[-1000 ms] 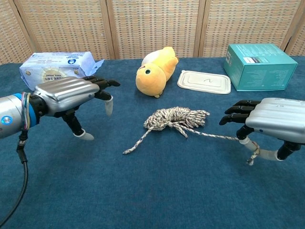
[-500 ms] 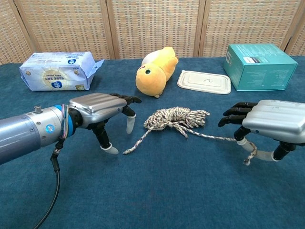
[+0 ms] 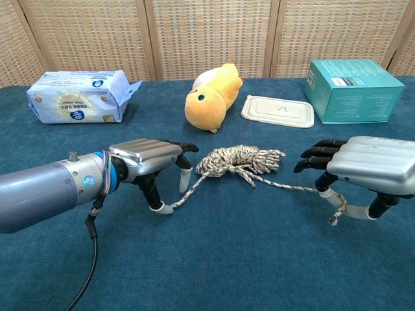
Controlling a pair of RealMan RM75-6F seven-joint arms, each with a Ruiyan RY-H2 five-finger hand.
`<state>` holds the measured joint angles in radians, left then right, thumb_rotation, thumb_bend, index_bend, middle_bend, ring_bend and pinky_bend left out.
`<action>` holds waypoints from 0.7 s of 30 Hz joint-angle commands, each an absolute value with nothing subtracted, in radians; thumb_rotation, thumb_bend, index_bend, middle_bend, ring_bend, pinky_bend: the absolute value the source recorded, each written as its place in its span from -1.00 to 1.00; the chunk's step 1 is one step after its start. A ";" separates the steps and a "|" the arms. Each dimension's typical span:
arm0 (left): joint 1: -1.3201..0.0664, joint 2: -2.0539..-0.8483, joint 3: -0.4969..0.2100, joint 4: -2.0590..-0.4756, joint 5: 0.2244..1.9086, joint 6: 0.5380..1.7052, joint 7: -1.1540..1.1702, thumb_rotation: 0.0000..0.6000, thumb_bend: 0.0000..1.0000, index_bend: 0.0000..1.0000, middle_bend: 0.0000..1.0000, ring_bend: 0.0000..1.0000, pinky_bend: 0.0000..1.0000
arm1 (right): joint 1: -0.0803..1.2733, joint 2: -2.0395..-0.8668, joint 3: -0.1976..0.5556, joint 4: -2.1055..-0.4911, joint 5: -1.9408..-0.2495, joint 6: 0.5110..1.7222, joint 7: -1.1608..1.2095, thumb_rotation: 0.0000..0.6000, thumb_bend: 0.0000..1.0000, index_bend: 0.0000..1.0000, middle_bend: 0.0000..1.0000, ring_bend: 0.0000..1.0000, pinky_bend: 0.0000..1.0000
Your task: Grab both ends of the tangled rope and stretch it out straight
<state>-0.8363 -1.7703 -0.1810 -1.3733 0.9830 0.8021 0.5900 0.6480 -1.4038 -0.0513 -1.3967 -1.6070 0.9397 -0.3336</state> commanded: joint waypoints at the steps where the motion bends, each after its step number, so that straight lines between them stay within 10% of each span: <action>1: -0.846 -1.777 -0.178 -1.369 0.970 0.803 0.594 1.00 -0.54 0.00 -1.00 -1.00 -1.00 | 0.648 -1.403 -0.052 -1.398 -1.608 0.940 -0.333 1.00 -0.17 0.38 -0.79 -1.00 -1.00; 21: -0.886 -1.791 -0.141 -1.364 0.907 0.831 0.617 1.00 -0.32 0.03 -1.00 -1.00 -1.00 | 0.647 -1.405 -0.055 -1.393 -1.614 0.947 -0.320 1.00 -0.17 0.38 -0.78 -1.00 -1.00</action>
<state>-0.8845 -1.7891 -0.1431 -1.3652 0.9092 0.8296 0.6153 0.6468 -1.4056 -0.0548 -1.3929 -1.6134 0.9466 -0.3204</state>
